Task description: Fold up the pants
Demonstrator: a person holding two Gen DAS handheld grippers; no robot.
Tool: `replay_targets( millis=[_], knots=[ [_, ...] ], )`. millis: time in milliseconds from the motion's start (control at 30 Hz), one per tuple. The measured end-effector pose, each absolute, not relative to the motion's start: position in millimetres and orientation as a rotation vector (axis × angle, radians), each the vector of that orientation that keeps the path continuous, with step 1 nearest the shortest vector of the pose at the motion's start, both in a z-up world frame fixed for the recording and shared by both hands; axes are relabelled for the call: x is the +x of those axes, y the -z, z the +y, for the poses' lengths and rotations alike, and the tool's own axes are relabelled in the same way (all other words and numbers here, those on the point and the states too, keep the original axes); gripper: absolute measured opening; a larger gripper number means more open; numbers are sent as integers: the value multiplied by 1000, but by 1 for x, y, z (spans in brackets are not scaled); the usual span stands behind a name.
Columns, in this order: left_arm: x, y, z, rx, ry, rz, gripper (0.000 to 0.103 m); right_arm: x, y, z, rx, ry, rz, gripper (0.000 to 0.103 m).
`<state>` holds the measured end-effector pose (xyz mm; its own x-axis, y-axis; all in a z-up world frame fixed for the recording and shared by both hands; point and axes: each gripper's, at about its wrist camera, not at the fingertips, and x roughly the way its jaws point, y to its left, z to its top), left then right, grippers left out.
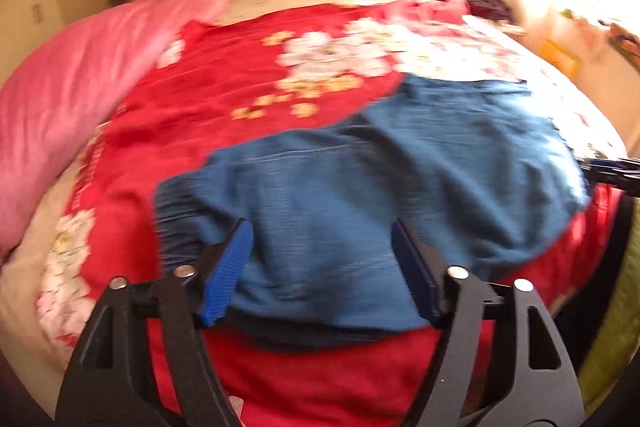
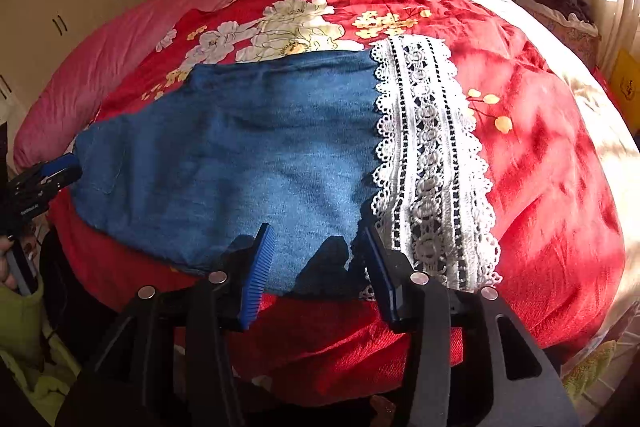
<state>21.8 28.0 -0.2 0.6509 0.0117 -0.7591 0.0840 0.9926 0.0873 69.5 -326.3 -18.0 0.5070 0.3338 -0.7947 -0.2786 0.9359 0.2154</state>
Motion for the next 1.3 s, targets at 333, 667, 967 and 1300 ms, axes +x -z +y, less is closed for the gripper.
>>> replay_targets(
  millis=[333, 667, 967, 1300],
  knots=[
    [51, 25, 71, 156, -150, 912, 60, 72, 27, -333, 88, -346, 997, 46],
    [54, 23, 85, 109, -150, 880, 37, 71, 29, -336, 99, -345, 1004, 46],
    [50, 13, 86, 81, -143, 855, 48, 69, 22, -333, 91, -346, 986, 47],
    [42, -28, 26, 12, 116, 778, 70, 71, 8, -311, 59, -412, 939, 54]
  ],
)
